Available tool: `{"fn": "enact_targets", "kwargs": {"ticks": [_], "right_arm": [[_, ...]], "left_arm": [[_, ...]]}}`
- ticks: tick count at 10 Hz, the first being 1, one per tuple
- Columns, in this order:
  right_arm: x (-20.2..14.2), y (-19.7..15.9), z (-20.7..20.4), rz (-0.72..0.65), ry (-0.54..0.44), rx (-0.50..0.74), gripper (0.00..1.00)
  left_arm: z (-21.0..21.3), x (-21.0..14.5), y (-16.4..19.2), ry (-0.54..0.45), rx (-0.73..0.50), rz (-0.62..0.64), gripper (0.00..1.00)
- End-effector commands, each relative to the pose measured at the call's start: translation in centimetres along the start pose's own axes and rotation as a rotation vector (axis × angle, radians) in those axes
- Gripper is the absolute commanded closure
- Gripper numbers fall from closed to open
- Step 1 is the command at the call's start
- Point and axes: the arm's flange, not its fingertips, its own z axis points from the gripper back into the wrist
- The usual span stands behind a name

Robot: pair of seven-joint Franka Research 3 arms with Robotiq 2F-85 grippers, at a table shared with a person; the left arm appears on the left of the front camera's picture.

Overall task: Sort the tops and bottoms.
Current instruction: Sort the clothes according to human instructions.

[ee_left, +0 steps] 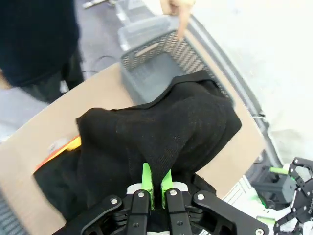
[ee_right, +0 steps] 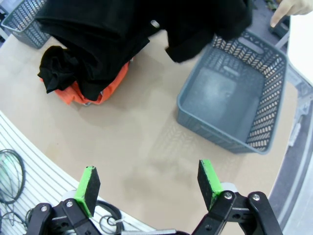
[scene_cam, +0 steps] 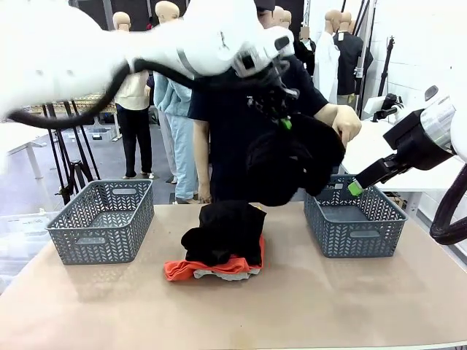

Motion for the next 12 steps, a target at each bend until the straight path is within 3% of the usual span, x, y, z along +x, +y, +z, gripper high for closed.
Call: {"fn": "enact_targets", "kwargs": {"ticks": [1,3,6,7,11,12], "right_arm": [[0.1,-0.1,-0.2,-0.009,-0.014,0.021,0.00],[0.1,-0.1,-0.2,-0.009,-0.014,0.021,0.00],[0.1,-0.1,-0.2,-0.009,-0.014,0.021,0.00],[0.1,-0.1,-0.2,-0.009,-0.014,0.021,0.00],[0.1,-0.1,-0.2,-0.009,-0.014,0.021,0.00],[0.1,-0.1,-0.2,-0.009,-0.014,0.021,0.00]], "left_arm": [[-4.6,5.5,-0.2,0.032,-0.190,-0.044,1.00],[-7.2,8.3,-2.3,0.030,-0.284,-0.094,1.00],[-9.8,10.2,-3.2,0.033,-0.327,-0.106,1.00],[-8.6,2.8,-2.1,0.017,-0.284,-0.085,1.00],[-10.2,3.0,-3.5,0.071,-0.296,-0.132,1.00],[-11.6,5.0,-4.4,-0.006,-0.292,-0.132,1.00]]}}
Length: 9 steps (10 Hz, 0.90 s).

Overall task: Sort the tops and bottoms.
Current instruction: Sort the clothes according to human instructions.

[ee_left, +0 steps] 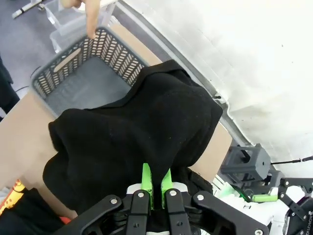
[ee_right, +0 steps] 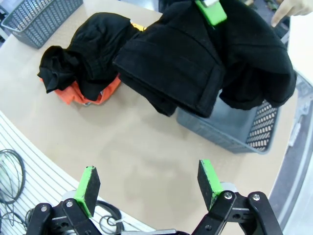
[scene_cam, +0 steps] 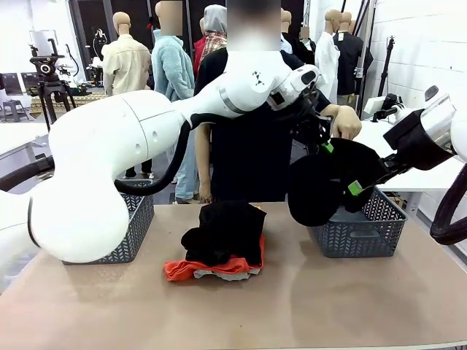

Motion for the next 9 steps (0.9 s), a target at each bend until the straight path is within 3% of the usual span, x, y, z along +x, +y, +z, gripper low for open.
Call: {"fn": "enact_targets", "kwargs": {"ticks": [1,6,9], "right_arm": [[0.1,-0.1,-0.2,-0.009,-0.014,0.021,0.00],[0.1,-0.1,-0.2,-0.009,-0.014,0.021,0.00],[0.1,-0.1,-0.2,-0.009,-0.014,0.021,0.00]], "left_arm": [[-2.3,5.3,-0.4,-0.129,0.018,-0.036,1.00],[-4.1,10.9,0.2,-0.483,0.003,-0.020,1.00],[-8.2,11.5,0.8,-0.467,-0.029,-0.006,1.00]]}}
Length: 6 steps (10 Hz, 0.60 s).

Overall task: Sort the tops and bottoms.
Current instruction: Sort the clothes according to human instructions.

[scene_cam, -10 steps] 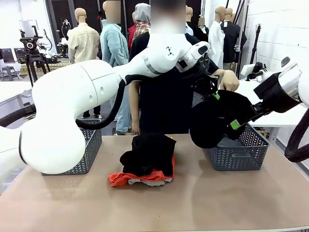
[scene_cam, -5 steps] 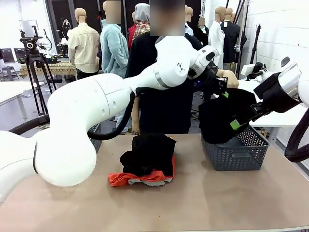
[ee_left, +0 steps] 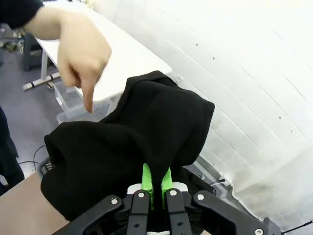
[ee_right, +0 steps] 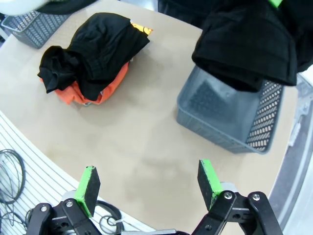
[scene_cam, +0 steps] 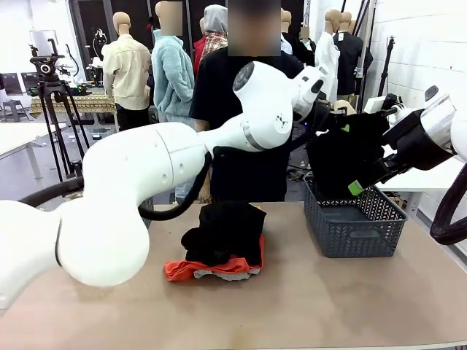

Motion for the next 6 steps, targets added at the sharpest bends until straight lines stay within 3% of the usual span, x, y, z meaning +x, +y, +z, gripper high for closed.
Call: {"fn": "enact_targets", "kwargs": {"ticks": [1,5,6], "right_arm": [[0.1,-0.1,-0.2,-0.009,-0.014,0.021,0.00],[0.1,-0.1,-0.2,-0.009,-0.014,0.021,0.00],[0.1,-0.1,-0.2,-0.009,-0.014,0.021,0.00]], "left_arm": [[-9.4,5.8,0.9,0.030,-0.029,0.034,1.00],[-12.4,3.8,1.9,0.067,-0.016,0.097,1.00],[-12.3,4.0,2.1,0.062,-0.009,0.102,0.93]]}}
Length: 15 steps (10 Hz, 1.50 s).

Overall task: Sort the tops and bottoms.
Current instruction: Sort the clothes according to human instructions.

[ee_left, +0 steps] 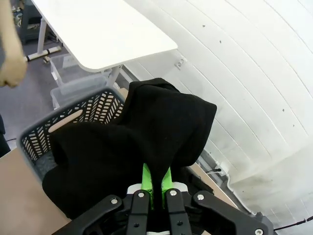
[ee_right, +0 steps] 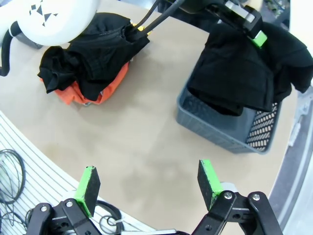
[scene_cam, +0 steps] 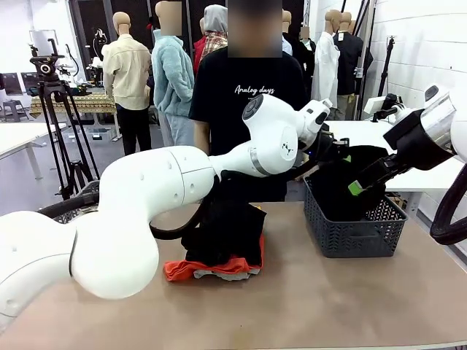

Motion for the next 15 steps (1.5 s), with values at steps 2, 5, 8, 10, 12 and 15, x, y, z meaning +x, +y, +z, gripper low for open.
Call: {"fn": "enact_targets", "kwargs": {"ticks": [2,5,8,10,12,15], "right_arm": [[0.1,-0.1,-0.2,-0.009,-0.014,0.021,0.00],[0.1,-0.1,-0.2,-0.009,-0.014,0.021,0.00],[0.1,-0.1,-0.2,-0.009,-0.014,0.021,0.00],[0.1,-0.1,-0.2,-0.009,-0.014,0.021,0.00],[0.1,-0.1,-0.2,-0.009,-0.014,0.021,0.00],[0.1,-0.1,-0.2,-0.009,-0.014,0.021,0.00]], "left_arm": [[-7.5,9.2,-0.6,-0.014,0.002,0.027,0.57],[-7.6,9.3,-0.6,-0.019,-0.007,0.029,0.12],[-6.0,9.5,-1.2,-0.014,-0.004,0.022,0.12],[1.1,1.1,-0.4,-0.022,-0.002,0.007,0.12],[1.1,1.1,-0.4,-0.022,-0.002,0.007,0.12],[1.1,1.1,-0.4,-0.022,-0.002,0.007,0.12]]}}
